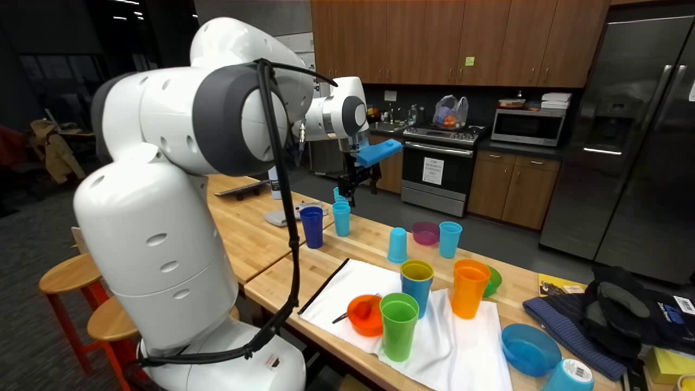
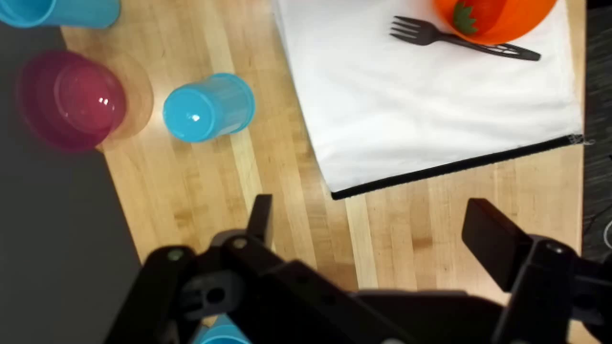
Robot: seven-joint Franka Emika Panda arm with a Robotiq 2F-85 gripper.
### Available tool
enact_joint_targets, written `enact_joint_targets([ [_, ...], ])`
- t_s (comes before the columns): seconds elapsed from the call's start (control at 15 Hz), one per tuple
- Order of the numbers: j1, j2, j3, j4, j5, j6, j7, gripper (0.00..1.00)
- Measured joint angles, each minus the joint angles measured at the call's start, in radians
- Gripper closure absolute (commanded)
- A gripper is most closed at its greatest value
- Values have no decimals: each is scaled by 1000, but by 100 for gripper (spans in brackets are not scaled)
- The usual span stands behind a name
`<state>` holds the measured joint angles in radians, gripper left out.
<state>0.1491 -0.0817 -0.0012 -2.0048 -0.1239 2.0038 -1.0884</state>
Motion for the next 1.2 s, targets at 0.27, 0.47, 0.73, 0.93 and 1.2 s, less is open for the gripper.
enact_joint_targets([
  [0.27, -13, 139, 15, 172, 35, 15, -244, 0],
  [0.47, -23, 208, 48, 278, 64, 13, -405, 0],
  [0.73, -28, 254, 99, 348, 100, 11, -609, 0],
  [0.93, -34, 274, 126, 368, 133, 6, -775, 0],
  [1.2, -42, 288, 145, 372, 147, -37, -995, 0],
])
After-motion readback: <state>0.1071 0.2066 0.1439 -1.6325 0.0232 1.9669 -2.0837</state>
